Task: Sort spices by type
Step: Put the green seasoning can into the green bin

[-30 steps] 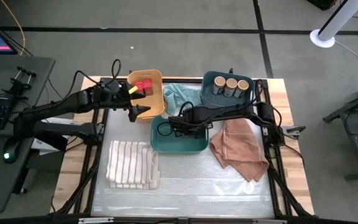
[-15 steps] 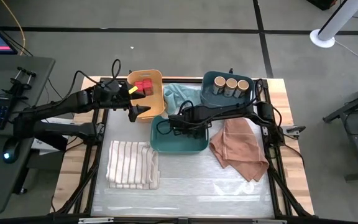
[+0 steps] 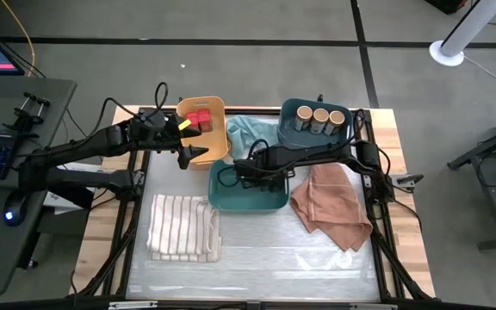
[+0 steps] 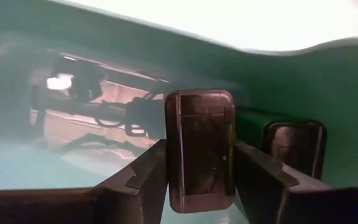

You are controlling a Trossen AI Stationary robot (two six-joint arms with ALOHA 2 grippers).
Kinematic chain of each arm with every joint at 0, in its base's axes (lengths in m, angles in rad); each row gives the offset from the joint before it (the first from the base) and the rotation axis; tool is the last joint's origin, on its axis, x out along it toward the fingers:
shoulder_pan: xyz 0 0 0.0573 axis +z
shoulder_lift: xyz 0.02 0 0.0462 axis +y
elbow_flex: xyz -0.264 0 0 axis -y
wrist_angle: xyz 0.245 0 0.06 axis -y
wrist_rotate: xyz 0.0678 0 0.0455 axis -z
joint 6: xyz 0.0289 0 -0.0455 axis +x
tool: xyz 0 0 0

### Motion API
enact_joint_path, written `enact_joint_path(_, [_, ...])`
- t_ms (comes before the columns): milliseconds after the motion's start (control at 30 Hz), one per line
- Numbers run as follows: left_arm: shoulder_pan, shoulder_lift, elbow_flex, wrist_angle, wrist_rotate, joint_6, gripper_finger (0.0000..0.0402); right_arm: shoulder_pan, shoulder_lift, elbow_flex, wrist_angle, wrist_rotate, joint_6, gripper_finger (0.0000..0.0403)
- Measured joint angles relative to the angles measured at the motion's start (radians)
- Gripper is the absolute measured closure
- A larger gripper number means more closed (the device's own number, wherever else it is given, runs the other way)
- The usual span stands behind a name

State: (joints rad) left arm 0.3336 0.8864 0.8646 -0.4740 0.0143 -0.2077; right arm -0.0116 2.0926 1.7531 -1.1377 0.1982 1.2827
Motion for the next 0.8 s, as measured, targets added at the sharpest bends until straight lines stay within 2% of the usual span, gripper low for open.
enact_joint_path(800, [0.0, 0.0, 0.0, 0.0, 0.0, 0.002, 0.0069, 0.0, -0.022, 0.0, -0.034, -0.005, 0.019, 0.0237])
